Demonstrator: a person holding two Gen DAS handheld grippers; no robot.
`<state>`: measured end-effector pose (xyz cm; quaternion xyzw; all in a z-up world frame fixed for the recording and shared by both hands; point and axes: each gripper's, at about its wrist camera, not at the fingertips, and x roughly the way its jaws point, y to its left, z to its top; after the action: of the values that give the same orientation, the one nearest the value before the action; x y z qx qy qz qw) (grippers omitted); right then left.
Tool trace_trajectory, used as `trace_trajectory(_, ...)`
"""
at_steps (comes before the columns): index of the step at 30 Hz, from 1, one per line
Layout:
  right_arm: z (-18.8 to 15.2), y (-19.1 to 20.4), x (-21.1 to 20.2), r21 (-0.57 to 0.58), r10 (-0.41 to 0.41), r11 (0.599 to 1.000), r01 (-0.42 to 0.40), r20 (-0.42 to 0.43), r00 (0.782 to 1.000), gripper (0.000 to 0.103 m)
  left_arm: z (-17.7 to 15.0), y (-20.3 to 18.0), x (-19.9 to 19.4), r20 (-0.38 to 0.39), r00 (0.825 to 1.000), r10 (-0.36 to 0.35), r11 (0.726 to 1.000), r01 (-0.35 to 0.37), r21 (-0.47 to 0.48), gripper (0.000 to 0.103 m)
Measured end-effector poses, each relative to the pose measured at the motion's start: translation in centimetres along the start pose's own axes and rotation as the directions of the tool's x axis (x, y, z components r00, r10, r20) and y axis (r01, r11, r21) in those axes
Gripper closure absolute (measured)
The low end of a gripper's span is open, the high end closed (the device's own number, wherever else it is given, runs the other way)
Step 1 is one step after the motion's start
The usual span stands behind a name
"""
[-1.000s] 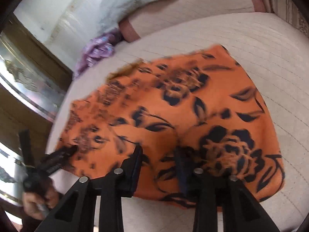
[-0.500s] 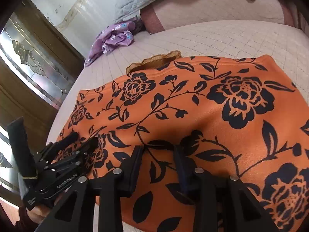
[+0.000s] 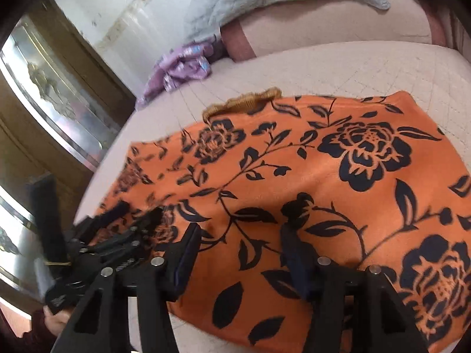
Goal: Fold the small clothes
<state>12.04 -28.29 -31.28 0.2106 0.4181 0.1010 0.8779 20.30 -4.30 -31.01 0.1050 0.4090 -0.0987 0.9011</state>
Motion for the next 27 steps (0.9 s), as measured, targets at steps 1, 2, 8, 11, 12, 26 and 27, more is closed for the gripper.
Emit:
trace_trajectory(1, -0.1, -0.2, -0.5, 0.013, 0.004, 1.0, -0.004, 0.007, 1.0, 0.043, 0.0, 0.0, -0.1, 0.002, 1.0, 0.0, 1.0, 0.0, 0.0, 0.029)
trace_trajectory(2, -0.3, -0.5, -1.3, 0.026, 0.008, 1.0, -0.008, 0.017, 1.0, 0.043, -0.1, 0.0, -0.2, 0.004, 1.0, 0.002, 1.0, -0.002, 0.001, 0.029)
trace_trajectory(8, -1.5, -1.7, -5.7, 0.07, -0.05, 0.997, 0.044, 0.089, 0.995, 0.044, 0.1, 1.8, -1.8, 0.03, 0.999, 0.023, 1.0, -0.022, -0.022, 0.029)
trace_trajectory(11, -2.1, -3.1, -7.0, 0.111, -0.085, 0.991, 0.074, 0.099, 0.991, 0.044, -0.2, 5.0, -2.5, 0.036, 0.996, 0.085, 0.991, -0.081, -0.107, 0.029)
trace_trajectory(12, -2.3, -3.6, -6.9, 0.125, -0.108, 0.987, 0.097, 0.083, 0.991, 0.044, -0.4, 5.9, -2.3, 0.018, 0.992, 0.128, 0.984, -0.125, -0.125, 0.029)
trace_trajectory(26, 3.5, -6.5, -5.8, 0.173, -0.203, 0.967, 0.185, 0.093, 0.975, 0.052, -0.8, 9.9, -1.8, -0.026, 0.986, 0.166, 0.964, -0.168, -0.207, 0.028)
trace_trajectory(27, 3.8, -7.1, -5.2, 0.178, -0.198, 0.967, 0.182, 0.078, 0.977, 0.052, -0.8, 10.1, -1.3, -0.044, 0.985, 0.165, 0.961, -0.17, -0.218, 0.028)
